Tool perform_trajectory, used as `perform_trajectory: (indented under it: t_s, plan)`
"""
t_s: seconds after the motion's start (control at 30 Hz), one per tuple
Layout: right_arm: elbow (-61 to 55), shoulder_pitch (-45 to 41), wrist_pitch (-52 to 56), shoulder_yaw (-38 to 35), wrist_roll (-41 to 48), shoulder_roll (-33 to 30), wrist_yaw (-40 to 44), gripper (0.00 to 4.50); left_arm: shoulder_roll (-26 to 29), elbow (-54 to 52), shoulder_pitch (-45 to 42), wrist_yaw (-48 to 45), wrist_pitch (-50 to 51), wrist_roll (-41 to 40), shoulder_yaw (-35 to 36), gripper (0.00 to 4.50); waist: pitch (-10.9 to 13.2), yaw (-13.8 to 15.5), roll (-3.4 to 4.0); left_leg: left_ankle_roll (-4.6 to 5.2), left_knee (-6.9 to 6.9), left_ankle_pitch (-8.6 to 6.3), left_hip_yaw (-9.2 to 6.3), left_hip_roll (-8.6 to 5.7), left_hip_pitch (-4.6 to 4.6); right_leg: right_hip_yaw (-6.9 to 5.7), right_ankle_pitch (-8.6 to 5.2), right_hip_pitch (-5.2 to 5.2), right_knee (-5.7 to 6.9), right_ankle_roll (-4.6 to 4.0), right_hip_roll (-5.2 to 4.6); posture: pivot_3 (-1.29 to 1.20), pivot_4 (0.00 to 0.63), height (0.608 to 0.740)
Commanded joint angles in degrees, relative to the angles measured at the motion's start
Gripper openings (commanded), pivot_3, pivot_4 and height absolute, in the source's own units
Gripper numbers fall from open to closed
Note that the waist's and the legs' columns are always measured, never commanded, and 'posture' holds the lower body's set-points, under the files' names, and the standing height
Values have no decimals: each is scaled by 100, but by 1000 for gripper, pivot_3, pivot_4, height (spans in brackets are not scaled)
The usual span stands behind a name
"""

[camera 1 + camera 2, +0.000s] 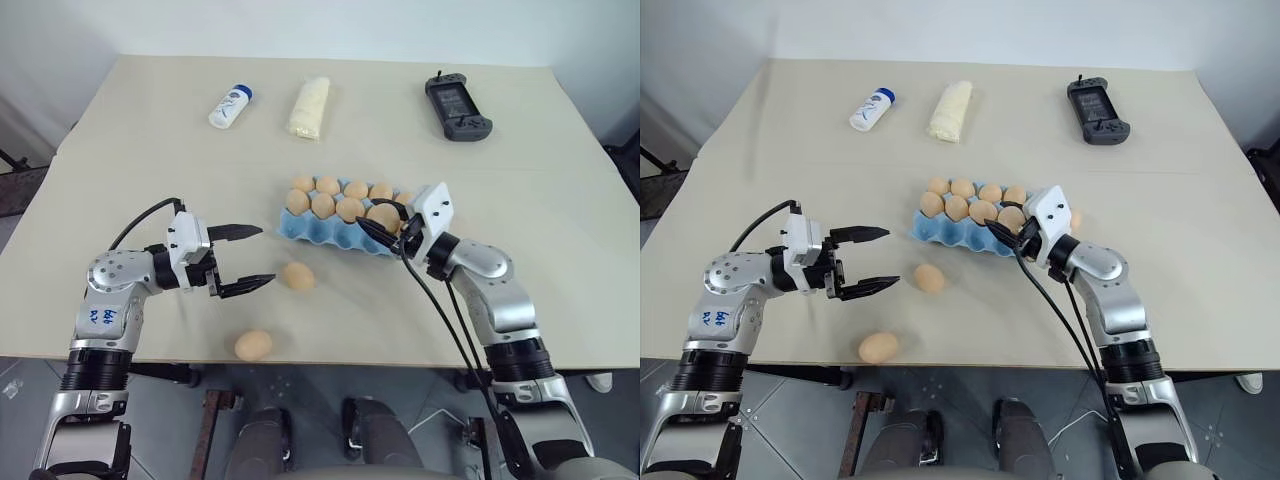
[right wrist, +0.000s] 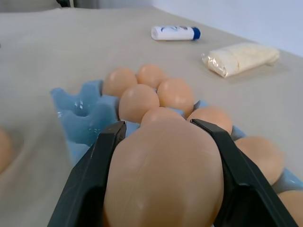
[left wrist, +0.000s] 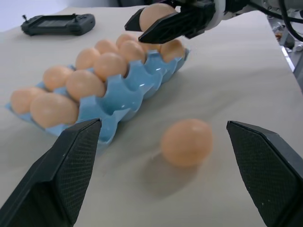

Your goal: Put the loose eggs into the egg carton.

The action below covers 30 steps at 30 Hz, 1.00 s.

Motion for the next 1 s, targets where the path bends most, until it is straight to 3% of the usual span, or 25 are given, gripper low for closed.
perform_trajectory:
  t_s: [0.03, 0.23, 0.47, 0.8, 1.0]
  plan:
    - [149, -71, -221, 31, -96, 51, 18, 2541, 79, -277, 101, 80, 17, -105, 169, 4500, 0, -10, 0, 0, -2, -1, 2, 0, -1, 0, 2, 1, 0, 3, 0, 0, 150, 740]
    - [-531, 235, 13, -150, 246, -69, 201, 4483, 94, -399, 211, 164, 61, -127, 219, 4500, 0, -7, 0, 4, -6, -5, 1, 0, -10, -6, 6, 0, -5, 10, 0, 0, 150, 740]
    - [-1779, 1485, -31, -1233, 944, -824, 506, 4483, -16, -295, 61, 154, 47, -90, 127, 4500, 0, 34, 0, 10, -9, -9, -5, 1, -17, -13, 7, 10, -52, 14, 0, 0, 150, 740]
    - [-1779, 3464, -884, -2789, 1055, -1166, 453, 4483, -86, -116, -202, 72, 6, 39, -76, 4500, 0, 14, 0, 16, -9, -9, 8, 1, -4, -6, 10, 18, -53, 18, 3, 0, 150, 740]
    - [-1481, 3705, -922, -2828, 1038, -1177, 473, 4483, -118, -107, -289, -193, 217, -111, -228, 4500, 0, -19, 0, 38, -7, -9, 20, 1, 16, 11, 18, 26, -44, 4, 3, 0, 150, 740]
